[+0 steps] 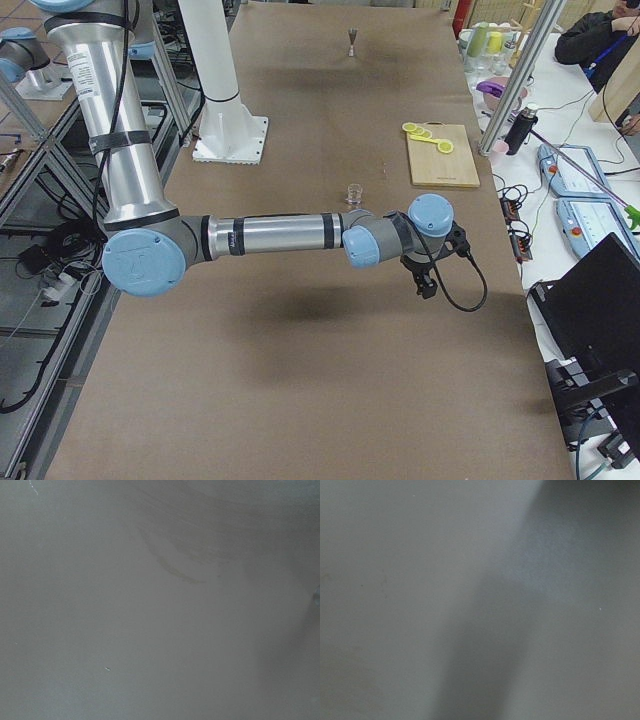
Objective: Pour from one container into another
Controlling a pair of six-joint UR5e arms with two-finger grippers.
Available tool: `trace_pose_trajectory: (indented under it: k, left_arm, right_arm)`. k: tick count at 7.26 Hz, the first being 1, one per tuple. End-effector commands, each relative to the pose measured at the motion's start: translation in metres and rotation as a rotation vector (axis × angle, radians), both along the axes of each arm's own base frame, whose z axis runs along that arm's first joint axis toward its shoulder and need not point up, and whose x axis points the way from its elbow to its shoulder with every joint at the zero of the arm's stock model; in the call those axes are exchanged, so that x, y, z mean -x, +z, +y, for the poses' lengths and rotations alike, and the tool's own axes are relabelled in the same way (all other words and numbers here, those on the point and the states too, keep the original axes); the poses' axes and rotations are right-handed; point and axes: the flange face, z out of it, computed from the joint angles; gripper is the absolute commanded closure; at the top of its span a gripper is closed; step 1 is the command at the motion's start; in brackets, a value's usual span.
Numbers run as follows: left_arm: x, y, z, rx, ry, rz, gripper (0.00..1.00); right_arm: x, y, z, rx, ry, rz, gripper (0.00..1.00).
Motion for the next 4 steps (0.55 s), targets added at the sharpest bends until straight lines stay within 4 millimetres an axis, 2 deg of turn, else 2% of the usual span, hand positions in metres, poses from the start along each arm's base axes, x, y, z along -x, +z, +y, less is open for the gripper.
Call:
trace_pose_trajectory:
  k: [1, 3, 4]
  left_arm:
    - [0.0, -0.001, 0.0, -0.001, 0.0, 0.0, 0.02]
    - [0.0, 0.0, 0.0, 0.0, 0.0, 0.0, 0.02]
    - [0.0, 0.0, 0.0, 0.0, 0.0, 0.0, 0.02]
  right_arm:
    - [0.042, -0.009, -0.001, -0.138, -0.067, -0.023, 0.0]
    - [0.054, -0.02, 0.003, -0.209, -0.093, -0.05, 0.0]
    - [0.061, -0.022, 0.011, -0.313, -0.112, -0.074, 0.0]
